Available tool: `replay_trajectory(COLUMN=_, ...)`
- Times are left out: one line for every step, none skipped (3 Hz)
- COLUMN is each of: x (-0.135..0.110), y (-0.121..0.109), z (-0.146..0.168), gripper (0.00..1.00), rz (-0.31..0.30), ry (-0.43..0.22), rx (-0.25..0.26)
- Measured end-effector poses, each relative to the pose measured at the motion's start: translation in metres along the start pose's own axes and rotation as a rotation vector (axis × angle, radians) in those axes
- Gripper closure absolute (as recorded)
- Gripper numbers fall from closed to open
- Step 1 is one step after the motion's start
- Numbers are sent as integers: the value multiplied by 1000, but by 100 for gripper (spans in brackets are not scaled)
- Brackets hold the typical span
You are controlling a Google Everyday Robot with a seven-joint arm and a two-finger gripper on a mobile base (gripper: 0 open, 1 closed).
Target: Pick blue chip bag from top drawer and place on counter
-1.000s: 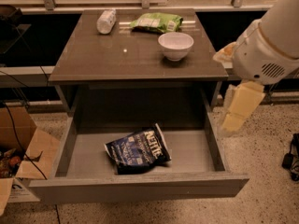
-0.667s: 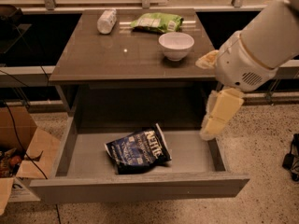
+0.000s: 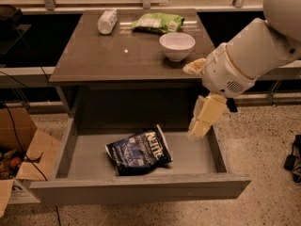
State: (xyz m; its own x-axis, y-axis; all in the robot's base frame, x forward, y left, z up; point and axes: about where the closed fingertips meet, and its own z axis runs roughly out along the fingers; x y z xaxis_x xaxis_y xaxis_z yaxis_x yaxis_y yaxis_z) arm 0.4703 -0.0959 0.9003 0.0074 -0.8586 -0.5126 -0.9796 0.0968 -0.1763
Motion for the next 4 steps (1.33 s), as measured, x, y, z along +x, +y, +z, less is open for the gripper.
replay_trajectory(x=-1, y=-2, z=12, gripper=0, rz=29, ry=9, rx=1)
replay_trajectory(x=-11, y=-12, z=37, gripper=0, rz=-7, ry=-11, rx=6)
replay_trajectory(x=-23, y=-31, z=79, gripper=0, rz=-62, ry=-51, rx=0)
replay_trajectory(x=-25, y=-39, z=113, gripper=0, rz=-76, ry=-47, rx=8)
